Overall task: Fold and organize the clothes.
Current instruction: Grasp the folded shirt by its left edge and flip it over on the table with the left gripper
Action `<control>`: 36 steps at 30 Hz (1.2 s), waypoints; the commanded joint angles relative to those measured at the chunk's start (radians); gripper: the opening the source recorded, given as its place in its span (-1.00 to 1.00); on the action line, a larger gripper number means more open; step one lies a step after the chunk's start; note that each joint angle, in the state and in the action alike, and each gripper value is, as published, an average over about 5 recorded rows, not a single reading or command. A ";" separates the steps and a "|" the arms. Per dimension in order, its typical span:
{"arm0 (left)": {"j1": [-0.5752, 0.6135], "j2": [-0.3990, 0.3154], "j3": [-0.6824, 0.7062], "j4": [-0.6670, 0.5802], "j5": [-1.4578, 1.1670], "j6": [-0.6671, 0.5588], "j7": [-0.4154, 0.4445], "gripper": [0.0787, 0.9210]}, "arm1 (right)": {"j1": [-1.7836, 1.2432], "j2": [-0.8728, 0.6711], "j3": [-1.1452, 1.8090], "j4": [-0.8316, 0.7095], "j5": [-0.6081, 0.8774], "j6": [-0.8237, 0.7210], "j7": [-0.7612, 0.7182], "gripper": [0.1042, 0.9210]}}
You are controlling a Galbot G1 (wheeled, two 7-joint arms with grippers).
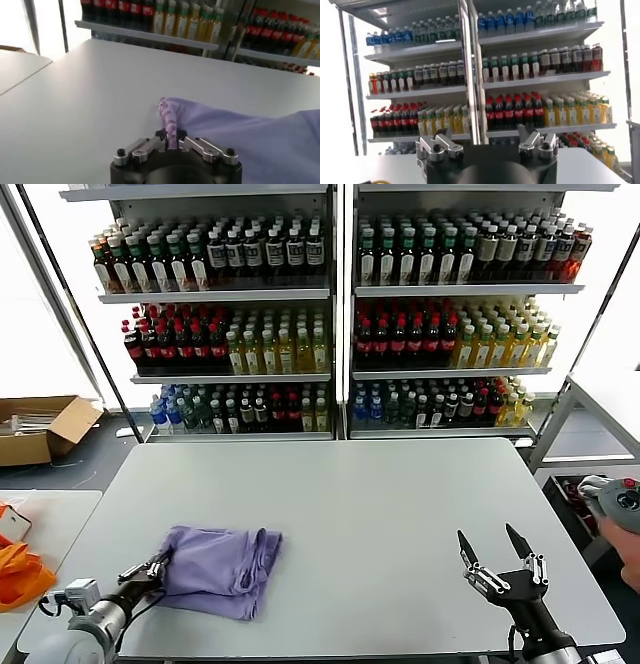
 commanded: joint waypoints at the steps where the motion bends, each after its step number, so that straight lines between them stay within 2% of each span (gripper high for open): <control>1: 0.038 0.081 -0.344 -0.010 -0.116 -0.011 -0.005 -0.84 | 0.017 0.002 -0.006 -0.004 0.002 0.003 -0.001 0.76; 3: 0.046 0.122 -0.416 0.000 -0.128 -0.009 0.005 -0.91 | 0.016 0.002 -0.010 -0.006 0.003 0.007 -0.002 0.76; 8: 0.059 0.238 -0.531 0.028 -0.148 0.007 0.023 -0.92 | 0.017 -0.003 -0.014 -0.011 0.009 0.018 -0.004 0.76; 12: 0.056 0.258 -0.558 -0.023 -0.165 0.033 0.018 -0.92 | 0.017 -0.001 -0.018 -0.013 0.011 0.024 -0.005 0.76; 17: 0.059 0.187 -0.486 -0.149 -0.149 0.058 -0.004 -0.92 | 0.015 -0.002 -0.015 -0.022 0.012 0.032 -0.005 0.76; 23: 0.026 0.051 -0.219 -0.251 -0.032 0.064 -0.007 -0.92 | 0.019 -0.005 -0.007 -0.042 0.014 0.036 -0.001 0.76; 28: -0.058 -0.005 -0.052 -0.265 0.005 0.075 -0.040 -0.92 | 0.008 -0.003 -0.002 -0.039 0.014 0.033 0.000 0.76; 32: -0.080 -0.035 0.094 -0.277 0.002 0.091 -0.072 -0.92 | 0.000 -0.002 -0.004 -0.044 0.014 0.034 -0.001 0.76; 36: -0.099 -0.089 0.242 -0.210 0.001 0.107 -0.103 -0.92 | 0.002 -0.001 -0.015 -0.045 0.008 0.031 -0.001 0.76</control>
